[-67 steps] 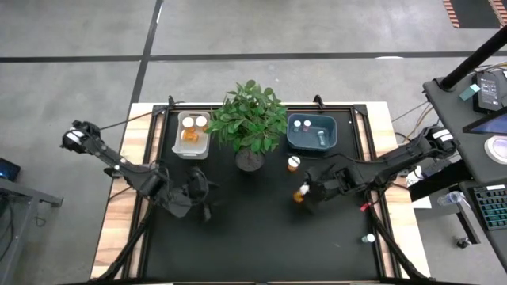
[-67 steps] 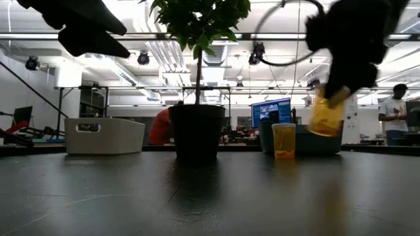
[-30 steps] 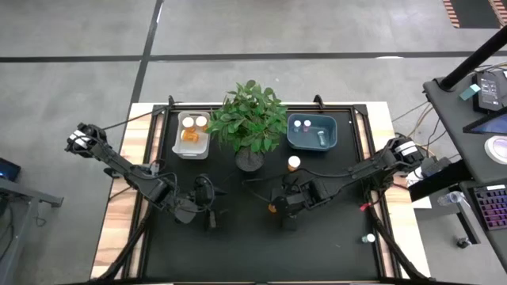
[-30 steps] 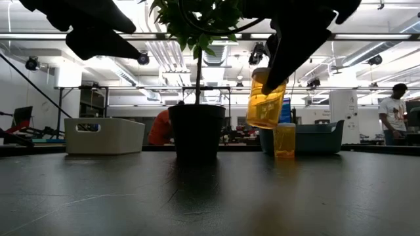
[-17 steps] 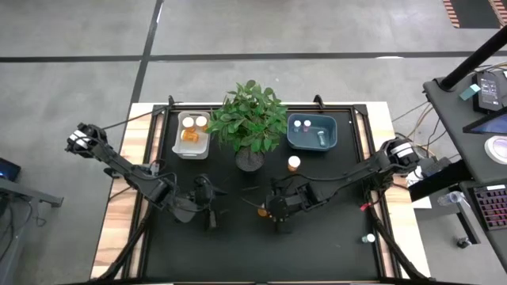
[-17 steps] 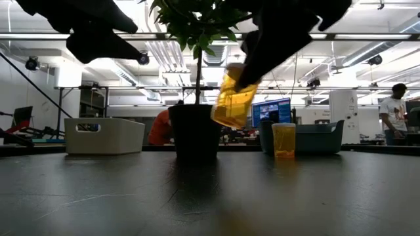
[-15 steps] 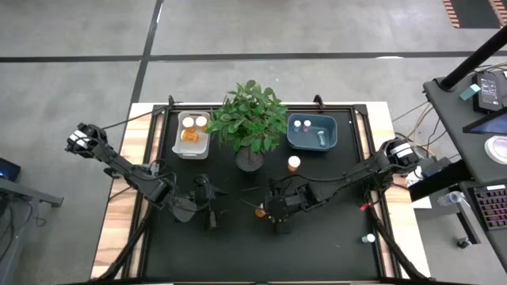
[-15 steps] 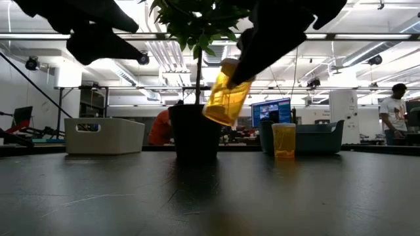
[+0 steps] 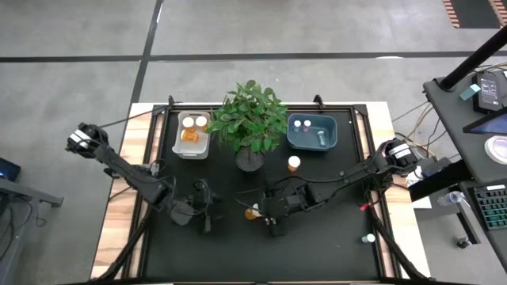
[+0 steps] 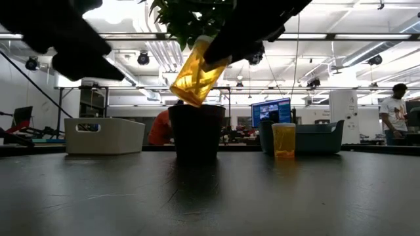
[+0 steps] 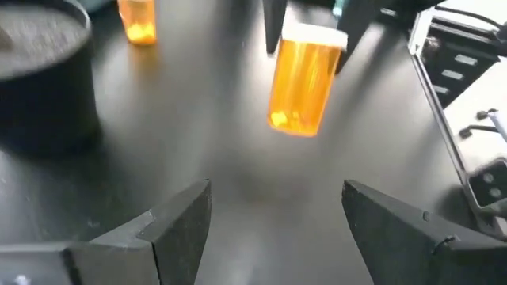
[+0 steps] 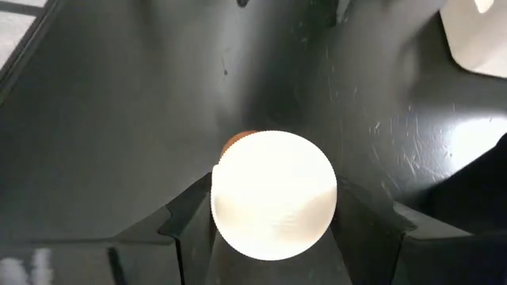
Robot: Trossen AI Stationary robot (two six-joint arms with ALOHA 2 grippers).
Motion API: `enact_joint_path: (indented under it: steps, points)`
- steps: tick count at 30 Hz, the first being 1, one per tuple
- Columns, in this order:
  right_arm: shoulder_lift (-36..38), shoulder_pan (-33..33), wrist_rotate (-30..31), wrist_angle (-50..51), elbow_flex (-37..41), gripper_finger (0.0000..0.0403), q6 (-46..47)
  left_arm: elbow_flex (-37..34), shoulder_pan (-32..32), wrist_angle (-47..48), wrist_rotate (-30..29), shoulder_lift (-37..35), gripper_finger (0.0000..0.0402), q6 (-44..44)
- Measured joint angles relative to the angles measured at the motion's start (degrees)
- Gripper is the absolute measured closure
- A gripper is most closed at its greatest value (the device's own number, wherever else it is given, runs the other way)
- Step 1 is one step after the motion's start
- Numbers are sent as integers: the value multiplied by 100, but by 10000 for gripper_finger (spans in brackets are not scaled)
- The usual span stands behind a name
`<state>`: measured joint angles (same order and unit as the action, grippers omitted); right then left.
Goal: Pick and place medicine bottles into bin by pill shape (circle, oval)
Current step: Put the big orange pill bottle into the white bin
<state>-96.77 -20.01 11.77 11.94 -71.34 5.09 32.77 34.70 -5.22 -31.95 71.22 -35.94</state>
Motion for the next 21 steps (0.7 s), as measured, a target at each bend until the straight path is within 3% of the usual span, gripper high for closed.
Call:
enact_joint_path:
  steps: [5, 9, 21]
  points:
    - [0, 0, 2, -325, 23, 198, -98, -212, 150, -195, 14, 0, 136, -272]
    - [-20, 0, 3, -846, 29, 198, -339, -372, 150, -1088, 6, 128, 136, 78]
    - [-272, 2, 26, -1443, -90, 198, -880, -281, -154, -3181, 78, 1655, 136, 1255]
